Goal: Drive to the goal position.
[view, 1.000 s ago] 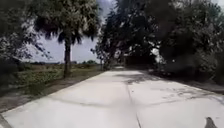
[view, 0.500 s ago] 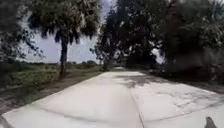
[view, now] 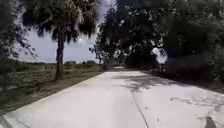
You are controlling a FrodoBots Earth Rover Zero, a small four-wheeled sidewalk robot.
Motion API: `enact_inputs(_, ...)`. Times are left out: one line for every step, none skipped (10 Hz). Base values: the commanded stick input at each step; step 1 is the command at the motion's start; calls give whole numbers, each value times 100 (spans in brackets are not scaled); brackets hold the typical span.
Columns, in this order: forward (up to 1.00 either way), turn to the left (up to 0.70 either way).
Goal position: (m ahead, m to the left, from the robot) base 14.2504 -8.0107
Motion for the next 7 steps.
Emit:
enact_inputs(70,0)
enact_inputs(70,0)
enact_inputs(70,0)
enact_inputs(70,0)
enact_inputs(70,0)
enact_inputs(70,0)
enact_inputs(70,0)
